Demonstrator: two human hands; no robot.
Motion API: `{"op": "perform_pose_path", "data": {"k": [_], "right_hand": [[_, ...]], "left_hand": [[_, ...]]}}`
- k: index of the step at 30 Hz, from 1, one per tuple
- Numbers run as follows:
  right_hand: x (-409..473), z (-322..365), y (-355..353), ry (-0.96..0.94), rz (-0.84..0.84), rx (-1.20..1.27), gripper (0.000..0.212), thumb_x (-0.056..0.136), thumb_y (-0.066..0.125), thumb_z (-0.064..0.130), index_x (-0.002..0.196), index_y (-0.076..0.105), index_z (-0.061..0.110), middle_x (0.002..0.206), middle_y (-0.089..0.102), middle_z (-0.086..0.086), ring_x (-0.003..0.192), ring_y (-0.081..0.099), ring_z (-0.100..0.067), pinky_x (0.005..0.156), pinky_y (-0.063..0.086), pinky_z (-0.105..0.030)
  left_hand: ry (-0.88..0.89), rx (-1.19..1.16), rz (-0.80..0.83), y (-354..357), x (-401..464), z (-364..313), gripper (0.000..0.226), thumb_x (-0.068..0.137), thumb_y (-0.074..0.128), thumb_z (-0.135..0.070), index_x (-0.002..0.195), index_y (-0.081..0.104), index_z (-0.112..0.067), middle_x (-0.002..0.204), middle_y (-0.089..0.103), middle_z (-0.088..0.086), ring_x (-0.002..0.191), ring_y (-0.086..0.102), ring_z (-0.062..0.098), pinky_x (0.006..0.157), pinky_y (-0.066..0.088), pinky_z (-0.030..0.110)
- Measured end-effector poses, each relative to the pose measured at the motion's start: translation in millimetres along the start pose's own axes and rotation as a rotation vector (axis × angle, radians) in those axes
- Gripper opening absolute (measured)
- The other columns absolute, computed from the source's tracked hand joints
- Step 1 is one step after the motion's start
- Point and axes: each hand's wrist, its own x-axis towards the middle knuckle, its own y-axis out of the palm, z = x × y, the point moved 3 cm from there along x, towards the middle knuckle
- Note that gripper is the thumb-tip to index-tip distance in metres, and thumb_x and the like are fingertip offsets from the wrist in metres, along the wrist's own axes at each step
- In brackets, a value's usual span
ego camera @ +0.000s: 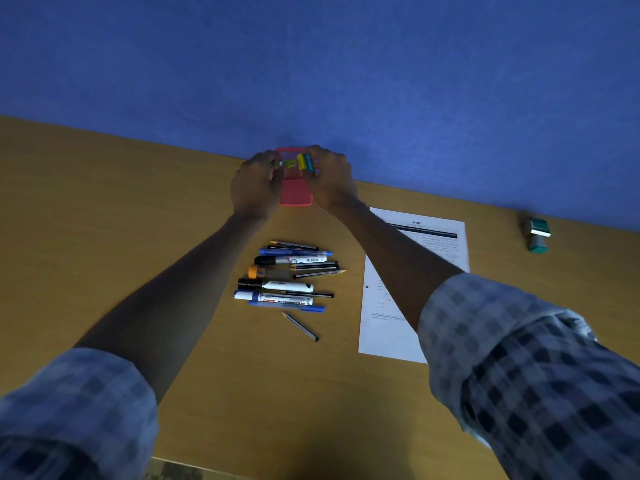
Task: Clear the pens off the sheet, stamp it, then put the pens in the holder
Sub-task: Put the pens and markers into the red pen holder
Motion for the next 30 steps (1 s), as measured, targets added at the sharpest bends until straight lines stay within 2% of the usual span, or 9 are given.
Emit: {"op": "perform_pose_path", "data": {"k": [5,9,13,16,18,22,25,30], "right_hand": [[9,-1,2,0.047,0.033,0.001,0.036,0.089,0.063,0.016,0.125,0.061,0.015,0.119,0.066,-0.016,0.11,0.062,-0.035,0.091,0.053,-0.045],[3,-3,-1,0.035,0.021,0.0,0.033,0.09,0.059,0.013,0.123,0.063,0.013,0.115,0.069,-0.015,0.107,0.064,-0.034,0.091,0.054,-0.046],[-14,-9,-5,0.024,-0.015,-0.052,0.022,0.089,0.056,0.017,0.106,0.067,0.009,0.102,0.072,-0.015,0.097,0.066,-0.036,0.081,0.055,-0.044],[-33,-17,-2,0.008,0.015,-0.079,0.018,0.087,0.057,0.018,0.096,0.07,0.009,0.099,0.072,-0.014,0.094,0.065,-0.036,0.077,0.055,-0.042],[-47,-24,1,0.039,0.051,-0.091,0.017,0.086,0.059,0.019,0.096,0.071,0.011,0.101,0.073,-0.011,0.094,0.066,-0.034,0.079,0.055,-0.038],[-71,-37,10,0.078,0.173,-0.065,0.024,0.084,0.064,0.015,0.107,0.071,0.015,0.11,0.073,-0.007,0.096,0.068,-0.026,0.087,0.056,-0.039],[-90,-45,17,0.074,0.251,-0.071,0.024,0.086,0.064,0.014,0.109,0.072,0.015,0.112,0.072,-0.005,0.098,0.068,-0.024,0.088,0.056,-0.039],[-115,-51,32,0.007,0.346,-0.117,0.02,0.085,0.066,0.014,0.104,0.073,0.017,0.109,0.071,-0.003,0.099,0.067,-0.023,0.086,0.055,-0.042]], "left_hand": [[-0.001,0.048,0.014,7,5,-2,0.021,0.093,0.051,-0.02,0.104,0.066,-0.01,0.104,0.071,0.011,0.097,0.066,0.032,0.085,0.05,0.041],[0.053,0.102,0.04,5,1,-3,0.029,0.093,0.054,-0.022,0.119,0.064,-0.014,0.112,0.068,0.013,0.104,0.064,0.032,0.095,0.047,0.043],[0.124,0.099,-0.027,-3,-12,-3,0.03,0.091,0.05,-0.022,0.117,0.063,-0.011,0.11,0.065,0.011,0.11,0.059,0.031,0.089,0.049,0.044],[0.077,0.091,-0.035,-4,-28,3,0.032,0.09,0.052,-0.027,0.117,0.063,-0.013,0.112,0.065,0.008,0.109,0.057,0.028,0.082,0.049,0.039],[0.025,0.062,-0.019,-3,-39,9,0.03,0.089,0.056,-0.028,0.115,0.064,-0.013,0.111,0.066,0.007,0.107,0.059,0.026,0.077,0.049,0.037],[0.015,0.006,0.13,6,-66,16,0.021,0.086,0.063,-0.021,0.104,0.068,-0.011,0.102,0.069,0.005,0.098,0.063,0.024,0.075,0.049,0.034],[0.029,0.007,0.323,16,-82,19,0.018,0.087,0.063,-0.018,0.102,0.071,-0.011,0.107,0.069,0.006,0.1,0.063,0.025,0.08,0.051,0.036],[0.139,0.229,0.519,29,-94,23,0.027,0.094,0.049,-0.015,0.109,0.071,-0.011,0.117,0.066,0.006,0.112,0.056,0.029,0.089,0.047,0.04]]}}
